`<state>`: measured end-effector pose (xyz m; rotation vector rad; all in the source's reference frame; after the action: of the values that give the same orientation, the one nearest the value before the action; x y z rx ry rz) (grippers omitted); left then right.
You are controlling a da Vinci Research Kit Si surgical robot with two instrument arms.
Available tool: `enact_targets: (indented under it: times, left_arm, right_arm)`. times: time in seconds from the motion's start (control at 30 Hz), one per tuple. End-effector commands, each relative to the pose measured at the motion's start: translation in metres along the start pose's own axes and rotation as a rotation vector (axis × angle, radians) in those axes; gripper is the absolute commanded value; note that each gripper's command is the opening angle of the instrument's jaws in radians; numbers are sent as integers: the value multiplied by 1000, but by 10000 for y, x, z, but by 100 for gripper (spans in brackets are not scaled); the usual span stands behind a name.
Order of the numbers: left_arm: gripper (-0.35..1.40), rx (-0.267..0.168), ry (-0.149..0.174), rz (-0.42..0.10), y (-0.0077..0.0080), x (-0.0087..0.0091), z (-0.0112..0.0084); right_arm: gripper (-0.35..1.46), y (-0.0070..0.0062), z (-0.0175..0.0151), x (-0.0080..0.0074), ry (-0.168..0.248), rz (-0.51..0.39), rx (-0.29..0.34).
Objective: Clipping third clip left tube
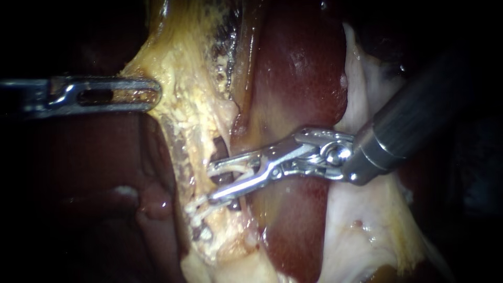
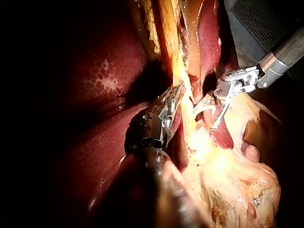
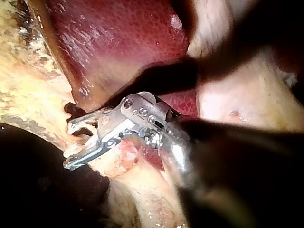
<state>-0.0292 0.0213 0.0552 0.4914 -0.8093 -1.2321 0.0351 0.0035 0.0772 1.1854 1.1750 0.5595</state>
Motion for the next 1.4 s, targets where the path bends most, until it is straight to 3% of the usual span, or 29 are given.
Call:
enact_targets:
  times: [0.03, 0.27, 0.33, 0.5, 0.63, 0.8, 0.93, 1.2, 1.4]
  left_arm:
    - [-35, -1, 0, 0, 0, 0, 0]
    - [-35, -1, 0, 0, 0, 0, 0]
    - [-35, 0, 0, 0, 0, 0, 0]
    - [-35, 0, 0, 0, 1, -1, -1]
    - [-35, 0, -3, -1, 0, -2, -3]
    - [-35, 1, -8, -3, -1, -5, -6]
    - [-35, 1, -8, -3, 0, -5, -6]
    - [-35, -1, -9, -3, 1, -4, -8]
    - [-35, -3, -10, -3, 1, -4, -7]
  right_arm:
    - [51, 0, 1, 1, 1, -3, 7]
    - [50, 7, 10, 2, 21, 26, 39]
    - [49, 13, 11, 1, 27, 26, 12]
    - [49, 27, 2, -1, -18, 26, -87]
    - [49, 37, -3, -7, -22, 25, -100]
    - [49, 40, 4, -13, -29, 20, -105]
    - [49, 35, 7, -10, -3, 22, -57]
    - [48, 6, -3, 10, 42, 33, 26]
    - [46, 3, -10, 17, 63, 37, 59]
